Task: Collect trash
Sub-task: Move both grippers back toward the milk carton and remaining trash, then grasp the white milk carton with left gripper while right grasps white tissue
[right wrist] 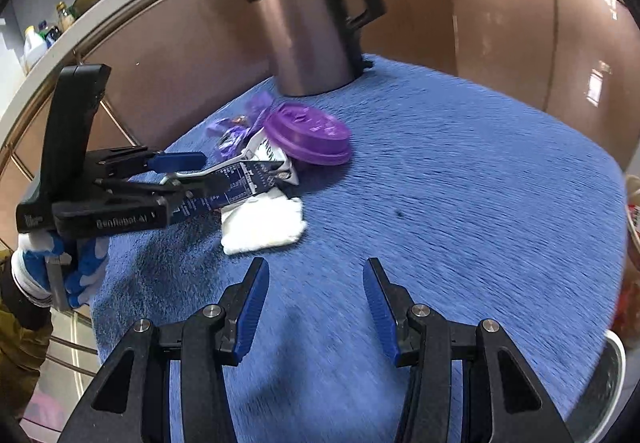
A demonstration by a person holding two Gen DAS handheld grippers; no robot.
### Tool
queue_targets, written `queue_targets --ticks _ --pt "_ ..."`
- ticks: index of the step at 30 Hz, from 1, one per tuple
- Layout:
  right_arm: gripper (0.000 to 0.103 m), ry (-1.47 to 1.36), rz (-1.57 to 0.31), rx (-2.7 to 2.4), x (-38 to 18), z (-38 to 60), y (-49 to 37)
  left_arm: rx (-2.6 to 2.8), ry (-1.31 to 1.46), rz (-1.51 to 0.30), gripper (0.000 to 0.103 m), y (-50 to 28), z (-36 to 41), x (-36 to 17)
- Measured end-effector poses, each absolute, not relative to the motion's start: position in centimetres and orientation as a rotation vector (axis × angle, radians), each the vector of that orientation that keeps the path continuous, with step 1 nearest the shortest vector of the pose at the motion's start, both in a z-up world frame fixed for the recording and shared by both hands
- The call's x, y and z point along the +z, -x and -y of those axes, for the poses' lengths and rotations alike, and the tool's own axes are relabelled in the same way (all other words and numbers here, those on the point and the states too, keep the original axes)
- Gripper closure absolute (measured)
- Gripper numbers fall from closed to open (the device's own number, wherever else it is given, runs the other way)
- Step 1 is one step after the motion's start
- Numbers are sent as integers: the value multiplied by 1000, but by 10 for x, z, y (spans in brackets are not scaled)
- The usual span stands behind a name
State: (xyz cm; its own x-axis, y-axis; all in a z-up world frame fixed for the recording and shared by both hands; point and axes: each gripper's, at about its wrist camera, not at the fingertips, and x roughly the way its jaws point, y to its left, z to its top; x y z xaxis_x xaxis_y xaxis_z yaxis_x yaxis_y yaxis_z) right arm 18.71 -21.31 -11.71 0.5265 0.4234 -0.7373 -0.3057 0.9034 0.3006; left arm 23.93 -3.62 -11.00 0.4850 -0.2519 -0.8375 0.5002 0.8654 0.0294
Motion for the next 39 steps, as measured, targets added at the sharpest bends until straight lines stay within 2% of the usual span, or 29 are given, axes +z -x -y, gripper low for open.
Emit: queue_targets --ticks 2,4,19,20,25,27,31,39 --pt "57 -136 -925 450 -121 205 -194 -472 -286 -971 64 -237 35 -117" --pt "57 -133 -930 462 -124 199 -200 -478 -266 -974 70 -234 31 -123" --pt "55 -101 -961 504 -138 162 -228 -512 -108 -925 76 -221 7 -112" --pt "57 -89 -959 508 -138 159 -227 -509 -102 -922 76 -218 5 -112" --pt "84 -68 -960 517 -139 154 -223 -514 -62 -913 76 -208 1 -106" --pt "89 -78 -963 524 -138 156 -220 -520 -46 -912 76 -211 -1 -105" --pt "92 -84 -950 522 -132 159 -206 -527 -25 -901 76 -195 -3 -98" --pt "93 -118 -888 504 -101 172 -166 -521 9 -872 76 -160 -11 -78"
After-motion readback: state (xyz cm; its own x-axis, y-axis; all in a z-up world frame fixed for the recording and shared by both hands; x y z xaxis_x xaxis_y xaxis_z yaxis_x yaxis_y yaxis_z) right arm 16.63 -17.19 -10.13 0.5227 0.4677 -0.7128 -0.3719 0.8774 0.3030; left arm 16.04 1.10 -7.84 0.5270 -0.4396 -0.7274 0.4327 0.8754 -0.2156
